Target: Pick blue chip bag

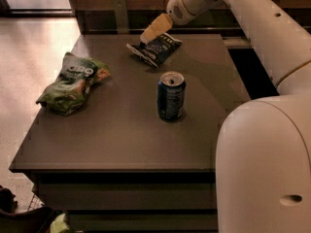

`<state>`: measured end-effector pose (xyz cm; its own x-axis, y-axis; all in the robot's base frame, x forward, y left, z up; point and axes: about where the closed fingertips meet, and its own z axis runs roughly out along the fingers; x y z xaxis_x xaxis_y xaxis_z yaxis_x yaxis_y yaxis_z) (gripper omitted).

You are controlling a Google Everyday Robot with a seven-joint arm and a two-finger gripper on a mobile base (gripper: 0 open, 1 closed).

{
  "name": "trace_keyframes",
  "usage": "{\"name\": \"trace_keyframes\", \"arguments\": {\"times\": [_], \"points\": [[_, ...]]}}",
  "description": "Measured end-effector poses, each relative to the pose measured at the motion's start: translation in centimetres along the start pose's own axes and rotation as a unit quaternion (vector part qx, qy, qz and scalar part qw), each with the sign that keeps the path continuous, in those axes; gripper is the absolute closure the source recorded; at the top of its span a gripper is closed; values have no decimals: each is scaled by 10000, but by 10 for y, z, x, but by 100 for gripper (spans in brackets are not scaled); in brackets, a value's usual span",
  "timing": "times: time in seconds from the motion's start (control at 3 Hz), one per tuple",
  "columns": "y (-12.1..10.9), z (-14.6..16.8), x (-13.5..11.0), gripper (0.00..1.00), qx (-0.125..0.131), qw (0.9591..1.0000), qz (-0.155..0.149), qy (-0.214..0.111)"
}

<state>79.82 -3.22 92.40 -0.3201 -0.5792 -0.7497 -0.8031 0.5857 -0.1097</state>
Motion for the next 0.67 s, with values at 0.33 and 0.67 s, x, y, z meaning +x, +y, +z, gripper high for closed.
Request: {"name": "trace_keyframes", "arguments": {"times": [0.33, 0.67], "points": [[-1, 30, 5, 0, -52, 9999, 114, 47], [3, 71, 25, 0, -203, 9987, 452, 77]]}}
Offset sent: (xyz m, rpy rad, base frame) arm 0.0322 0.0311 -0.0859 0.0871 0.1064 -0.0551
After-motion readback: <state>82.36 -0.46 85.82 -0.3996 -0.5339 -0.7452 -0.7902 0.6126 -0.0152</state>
